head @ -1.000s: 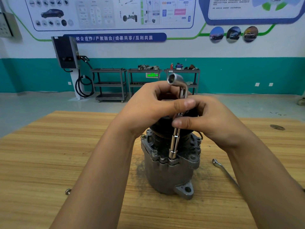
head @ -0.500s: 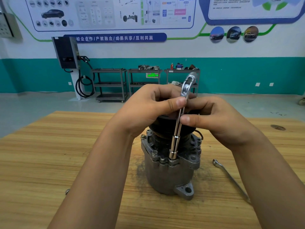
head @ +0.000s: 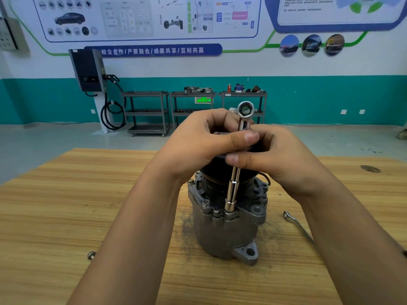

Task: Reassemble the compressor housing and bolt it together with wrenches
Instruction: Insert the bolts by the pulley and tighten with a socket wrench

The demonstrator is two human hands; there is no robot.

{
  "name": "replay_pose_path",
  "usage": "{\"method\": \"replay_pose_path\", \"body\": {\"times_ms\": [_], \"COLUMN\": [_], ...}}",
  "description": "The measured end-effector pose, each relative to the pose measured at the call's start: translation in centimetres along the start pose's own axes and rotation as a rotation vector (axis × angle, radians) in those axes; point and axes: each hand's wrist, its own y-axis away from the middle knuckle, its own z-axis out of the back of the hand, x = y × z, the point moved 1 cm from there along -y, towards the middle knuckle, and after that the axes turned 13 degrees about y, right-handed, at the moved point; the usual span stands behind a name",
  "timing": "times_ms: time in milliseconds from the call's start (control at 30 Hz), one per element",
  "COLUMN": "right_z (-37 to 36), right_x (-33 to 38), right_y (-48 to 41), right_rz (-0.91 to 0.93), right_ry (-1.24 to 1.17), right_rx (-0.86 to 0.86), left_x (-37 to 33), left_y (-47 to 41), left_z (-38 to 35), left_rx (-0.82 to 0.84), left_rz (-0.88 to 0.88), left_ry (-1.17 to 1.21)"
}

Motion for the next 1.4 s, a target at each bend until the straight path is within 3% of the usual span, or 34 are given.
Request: {"method": "replay_pose_path", "body": {"times_ms": [333, 767, 1067, 1400], "right_z": [0.96, -0.01, 0.85, 0.39], "right_x": [-0.20, 0.12, -0.35, -0.23], "right_y": [0.26, -0.01, 0.33, 0.18], "right_rz": [0.063, 0.064, 0.067, 0.030], "right_ry": [-0.060, 0.044, -0.053, 0.001], "right_rx": [0.179, 0.024, 0.166, 0.086], "left_x": [0.14, -0.29, -0.08, -0.11], "left_y": [-0.16, -0.14, -0.05, -0.19], "left_z": [0.75, -0.06, 0.26, 0.11], "left_rx": [0.084, 0.060, 0.097, 0.052], "left_rz": [-0.027, -0.001, 0.030, -0.045], "left_ry": [-0.080, -0.029, 0.014, 0.014]}}
